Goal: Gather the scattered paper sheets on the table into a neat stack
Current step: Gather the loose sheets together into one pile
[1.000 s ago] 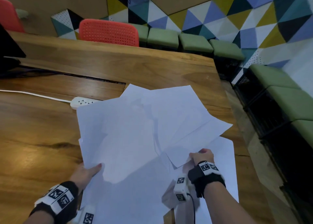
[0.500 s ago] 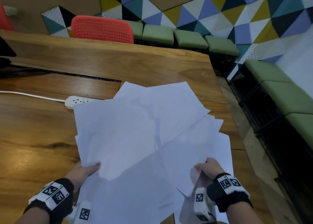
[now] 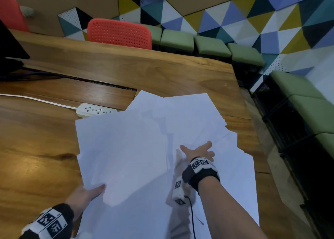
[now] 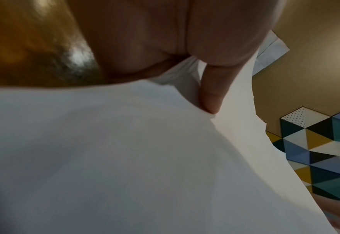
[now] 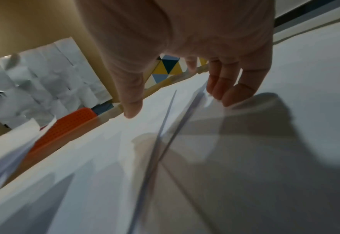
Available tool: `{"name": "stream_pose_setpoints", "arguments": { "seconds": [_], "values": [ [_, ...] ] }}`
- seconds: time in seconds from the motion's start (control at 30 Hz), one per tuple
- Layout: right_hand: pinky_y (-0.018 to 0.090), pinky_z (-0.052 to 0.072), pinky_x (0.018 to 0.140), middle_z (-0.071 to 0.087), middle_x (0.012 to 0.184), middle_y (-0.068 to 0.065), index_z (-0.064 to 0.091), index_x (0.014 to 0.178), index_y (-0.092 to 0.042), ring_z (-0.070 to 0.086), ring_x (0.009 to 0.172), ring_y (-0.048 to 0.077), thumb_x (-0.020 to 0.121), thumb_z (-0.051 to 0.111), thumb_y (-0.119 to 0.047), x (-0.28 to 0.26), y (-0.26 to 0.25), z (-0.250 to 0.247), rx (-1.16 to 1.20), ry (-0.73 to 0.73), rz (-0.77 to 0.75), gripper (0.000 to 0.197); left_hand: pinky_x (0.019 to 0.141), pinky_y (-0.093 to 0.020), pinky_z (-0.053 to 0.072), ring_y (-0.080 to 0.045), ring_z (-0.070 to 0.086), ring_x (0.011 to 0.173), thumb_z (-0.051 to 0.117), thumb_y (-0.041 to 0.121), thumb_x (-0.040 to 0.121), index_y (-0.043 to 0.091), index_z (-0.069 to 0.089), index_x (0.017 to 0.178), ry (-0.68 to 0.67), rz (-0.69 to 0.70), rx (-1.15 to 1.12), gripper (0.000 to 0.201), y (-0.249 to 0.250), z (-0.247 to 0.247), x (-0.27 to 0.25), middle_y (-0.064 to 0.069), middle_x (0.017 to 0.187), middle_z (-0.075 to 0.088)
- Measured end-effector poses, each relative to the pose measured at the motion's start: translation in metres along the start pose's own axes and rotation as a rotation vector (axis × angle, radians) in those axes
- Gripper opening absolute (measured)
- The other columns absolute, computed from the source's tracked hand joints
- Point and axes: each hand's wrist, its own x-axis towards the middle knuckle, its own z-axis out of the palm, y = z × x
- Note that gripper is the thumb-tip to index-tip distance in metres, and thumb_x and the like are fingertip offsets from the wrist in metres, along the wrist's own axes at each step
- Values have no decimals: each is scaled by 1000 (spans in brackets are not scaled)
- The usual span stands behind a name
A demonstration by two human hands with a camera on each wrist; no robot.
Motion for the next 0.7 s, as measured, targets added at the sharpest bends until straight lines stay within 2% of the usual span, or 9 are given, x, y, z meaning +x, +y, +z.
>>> {"name": "stream_pose_setpoints", "arguments": {
  "seconds": [0.07,0.13,0.2,0.3,0.37,0.43,0.5,0.57,0.7],
  "values": [
    [45,41,88,26,136,20,0,145,-24,37,121,40,66,79,-38,-1,-9,8,-38,3,-7,112,83,-36,44,-24,60,82,58,2,86,-4,54,118,10,3,16,33,-3,-2,1,-11,97,66],
    [43,41,78,23,133,19,-3,145,-30,43,114,40,65,80,-27,-1,-15,17,-33,-2,-13,116,80,-36,47,-27,61,86,61,4,85,-4,56,114,25,7,45,31,-4,-3,2,-13,99,67],
    [42,43,75,22,134,19,-4,144,-33,49,107,41,66,79,-18,0,-18,22,15,-25,-14,115,92,-41,46,-33,62,96,64,7,83,-2,59,109,25,0,79,28,-2,-3,4,-17,107,67],
    [46,43,91,23,144,19,-11,144,-36,49,116,39,74,73,-14,0,-19,26,148,-60,5,111,96,-45,44,-36,61,100,62,5,84,0,60,110,8,-23,66,26,-1,-4,5,-19,108,66],
    [45,40,100,33,145,18,-12,145,-36,50,118,34,86,58,-14,-2,-18,26,279,-70,5,94,99,-50,43,-38,62,103,63,6,83,4,61,109,-3,-36,73,26,-1,-4,5,-20,110,66],
    [42,39,97,39,141,21,-6,148,-31,51,110,34,94,44,-14,-5,-14,24,364,-88,6,75,99,-50,43,-39,61,102,63,6,83,6,60,107,-9,-36,77,23,-1,-5,6,-19,109,66],
    [38,41,87,43,137,22,-11,147,-32,53,102,33,91,51,-7,-7,-2,14,311,-78,8,87,98,-48,43,-38,60,102,61,4,84,7,60,103,-17,-41,66,19,0,-6,6,-16,104,66],
    [36,43,85,46,135,24,-20,145,-31,55,111,35,87,55,-2,-8,15,-2,175,-76,-32,99,97,-48,43,-37,61,101,59,4,85,8,61,102,-43,-63,55,17,2,-6,4,-13,100,67],
    [34,42,83,47,134,26,-25,142,-32,54,114,37,85,51,1,-7,68,-35,-15,-105,-83,101,93,-44,44,-34,61,98,57,5,87,-2,58,113,-84,-88,70,27,7,-4,1,-17,107,66]
  ]
}}
